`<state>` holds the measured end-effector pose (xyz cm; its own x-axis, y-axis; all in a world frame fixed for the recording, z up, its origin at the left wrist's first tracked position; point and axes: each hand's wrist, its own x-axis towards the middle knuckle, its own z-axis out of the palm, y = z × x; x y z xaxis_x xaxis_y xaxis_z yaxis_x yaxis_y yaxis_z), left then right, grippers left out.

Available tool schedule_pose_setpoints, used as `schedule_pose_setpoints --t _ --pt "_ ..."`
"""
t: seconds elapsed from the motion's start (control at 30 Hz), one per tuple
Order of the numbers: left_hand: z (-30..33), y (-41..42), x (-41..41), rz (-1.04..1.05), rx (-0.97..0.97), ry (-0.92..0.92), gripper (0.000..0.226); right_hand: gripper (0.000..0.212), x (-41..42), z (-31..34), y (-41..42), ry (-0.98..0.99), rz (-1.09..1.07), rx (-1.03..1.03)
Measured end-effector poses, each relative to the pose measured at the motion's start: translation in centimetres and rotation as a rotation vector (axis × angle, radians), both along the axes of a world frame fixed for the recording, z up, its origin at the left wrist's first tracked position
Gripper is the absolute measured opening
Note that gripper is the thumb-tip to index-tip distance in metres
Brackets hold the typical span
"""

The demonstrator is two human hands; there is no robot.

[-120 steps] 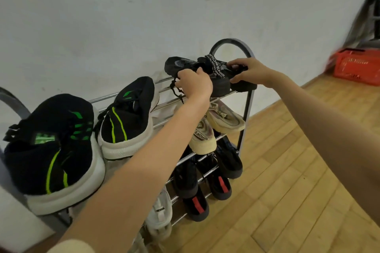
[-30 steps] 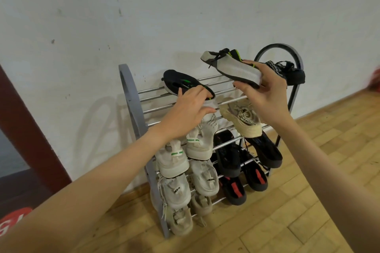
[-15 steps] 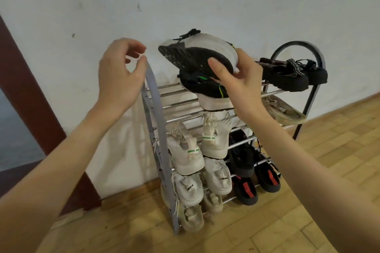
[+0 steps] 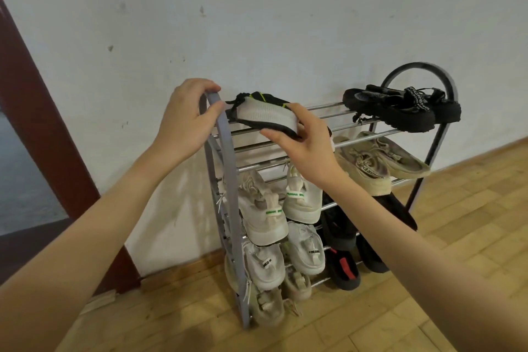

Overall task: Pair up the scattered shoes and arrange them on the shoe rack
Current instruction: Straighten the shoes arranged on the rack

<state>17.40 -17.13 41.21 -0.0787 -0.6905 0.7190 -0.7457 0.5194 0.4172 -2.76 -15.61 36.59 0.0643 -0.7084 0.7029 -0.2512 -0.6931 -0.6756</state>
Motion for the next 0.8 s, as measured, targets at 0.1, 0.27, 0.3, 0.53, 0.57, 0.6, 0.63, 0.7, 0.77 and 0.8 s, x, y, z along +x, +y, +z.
schedule_pose_setpoints --t 0.1,0.27,0.3,0.53,0.57,0.6,0.63,0.7,0.77,0.8 --pt "0.1 0.0 0.1 -0.002 0.019 0.009 0.029 0.041 -0.8 0.0 -0.7 0.090 0.024 -0.015" --pt "0.6 0.3 -0.1 0.015 0.039 -0.019 0.028 0.051 -2.5 0.7 -0.9 0.335 0.066 -0.020" --pt "0.6 0.6 -0.2 0.026 0.033 -0.020 0.028 0.052 -2.6 0.5 -0.6 0.440 0.061 -0.031" --pt "-0.5 4.1 -2.7 -0.062 -0.136 -0.160 0.019 0.065 -4.2 -0.7 1.2 0.773 -0.071 -0.089" --pt "-0.7 4.6 -3.1 -0.105 -0.109 -0.195 0.020 0.060 -4.7 -0.7 1.3 0.678 -0.108 -0.142" --pt "-0.9 5.0 -3.4 -0.150 -0.083 -0.243 0.024 0.054 -5.2 -0.6 1.3 0.565 -0.152 -0.166" --pt "-1.2 5.2 -3.7 -0.188 -0.053 -0.310 0.032 0.049 -5.8 -0.5 1.2 0.468 -0.198 -0.148" --pt "-2.0 5.2 -4.4 -0.222 0.012 -0.498 0.052 0.048 -6.8 -0.2 1.0 0.413 -0.243 -0.013" --pt "-2.9 4.8 -5.0 -0.221 0.063 -0.633 0.061 0.059 -7.9 -0.1 0.6 0.515 -0.195 0.183" --pt "-3.3 4.6 -5.2 -0.215 0.067 -0.639 0.060 0.063 -8.3 -0.1 0.4 0.560 -0.154 0.250"
